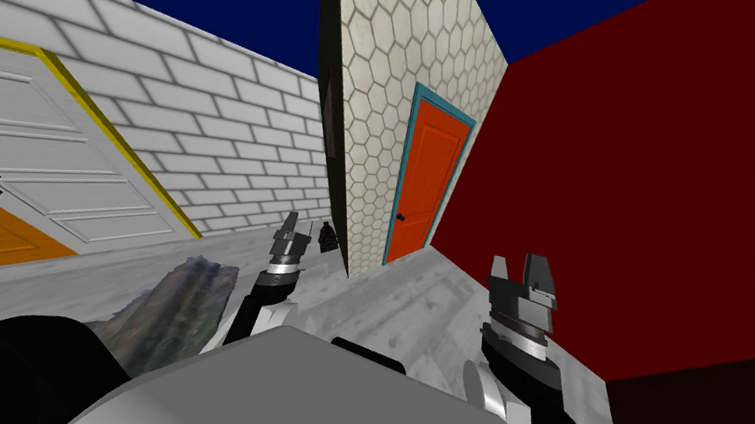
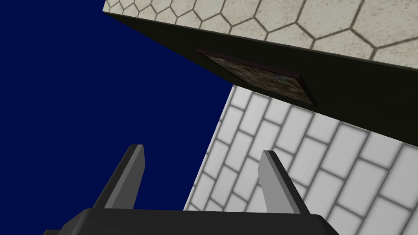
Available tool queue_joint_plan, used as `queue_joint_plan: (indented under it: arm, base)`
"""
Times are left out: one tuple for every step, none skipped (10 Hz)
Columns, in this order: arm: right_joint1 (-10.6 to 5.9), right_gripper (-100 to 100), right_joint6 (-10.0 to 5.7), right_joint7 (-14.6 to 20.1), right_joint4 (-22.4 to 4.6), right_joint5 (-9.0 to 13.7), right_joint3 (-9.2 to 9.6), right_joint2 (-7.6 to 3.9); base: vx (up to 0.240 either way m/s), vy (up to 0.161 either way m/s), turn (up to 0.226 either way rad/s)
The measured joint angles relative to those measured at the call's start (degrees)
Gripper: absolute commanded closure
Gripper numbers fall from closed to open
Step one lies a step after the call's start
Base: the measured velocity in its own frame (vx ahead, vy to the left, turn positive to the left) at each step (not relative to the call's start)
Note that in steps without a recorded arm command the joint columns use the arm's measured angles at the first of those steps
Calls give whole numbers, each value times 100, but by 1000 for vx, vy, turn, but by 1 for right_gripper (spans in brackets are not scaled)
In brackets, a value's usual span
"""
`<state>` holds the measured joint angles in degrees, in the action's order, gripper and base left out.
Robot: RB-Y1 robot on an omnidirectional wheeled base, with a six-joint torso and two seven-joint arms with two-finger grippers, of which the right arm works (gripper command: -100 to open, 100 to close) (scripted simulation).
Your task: Pull the door open
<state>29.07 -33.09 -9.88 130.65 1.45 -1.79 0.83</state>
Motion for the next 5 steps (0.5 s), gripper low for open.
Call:
queue_joint_plan:
  arm:
    - [-59, -100, 3, -50, -102, -26, -6, -38]
    - [-82, -100, -25, -109, -197, -53, 2, -69]
    - [-113, -100, -67, -176, -313, -89, 19, -94]
    - [-162, -100, -114, -246, -458, -121, 20, -134]
    - [-186, -100, -157, -307, -570, -149, 26, -164]
  base:
    - [98, -22, 45]
    - [98, -25, 35]
    - [104, -24, 58]
    - [88, -23, 36]
    - [95, -36, 43]
